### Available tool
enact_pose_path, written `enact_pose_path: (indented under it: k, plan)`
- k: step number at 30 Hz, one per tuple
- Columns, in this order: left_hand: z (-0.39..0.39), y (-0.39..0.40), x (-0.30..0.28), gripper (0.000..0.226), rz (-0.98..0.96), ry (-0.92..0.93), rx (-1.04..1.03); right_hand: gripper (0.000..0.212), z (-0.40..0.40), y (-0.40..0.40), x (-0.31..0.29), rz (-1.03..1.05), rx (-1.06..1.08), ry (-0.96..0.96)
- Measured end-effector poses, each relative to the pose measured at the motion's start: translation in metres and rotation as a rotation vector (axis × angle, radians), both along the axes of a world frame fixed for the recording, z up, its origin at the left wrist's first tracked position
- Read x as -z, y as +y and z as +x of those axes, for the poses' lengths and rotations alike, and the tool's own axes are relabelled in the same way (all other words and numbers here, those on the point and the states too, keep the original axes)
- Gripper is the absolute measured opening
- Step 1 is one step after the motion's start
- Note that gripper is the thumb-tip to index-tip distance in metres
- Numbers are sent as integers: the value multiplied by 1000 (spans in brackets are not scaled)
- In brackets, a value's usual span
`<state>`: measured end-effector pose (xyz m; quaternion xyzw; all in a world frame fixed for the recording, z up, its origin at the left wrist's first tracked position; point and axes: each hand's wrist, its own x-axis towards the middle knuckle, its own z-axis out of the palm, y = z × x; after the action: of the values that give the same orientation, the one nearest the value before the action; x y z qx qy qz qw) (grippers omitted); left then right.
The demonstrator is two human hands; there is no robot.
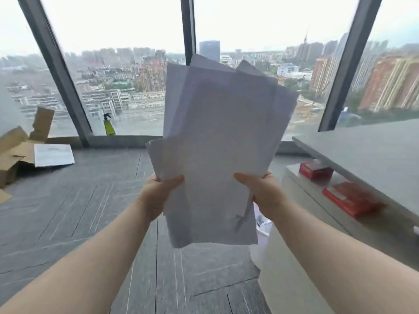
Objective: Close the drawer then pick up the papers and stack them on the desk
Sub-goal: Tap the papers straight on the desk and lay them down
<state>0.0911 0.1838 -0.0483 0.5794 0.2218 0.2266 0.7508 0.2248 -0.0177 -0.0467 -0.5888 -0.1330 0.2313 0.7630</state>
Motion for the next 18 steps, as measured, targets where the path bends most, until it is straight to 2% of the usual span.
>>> enact_pose_path:
  k: [3,7,13,16,18]
  plan:
    - [8,-21,-74,20,22,-128,41,37,4,-23,-82,33,61,-139]
    - [18,-61,-157,38,73,-256,113,24,4,-69,-169,86,116,-254]
    - [44,-143,-248,47,118,-384,219,40,0,-159,-264,139,243,-388]
    - [69,-194,-274,23,114,-470,259,49,1,-216,-294,144,314,-440]
    - [87,-232,-284,17,97,-508,291,46,3,-256,-308,139,366,-464]
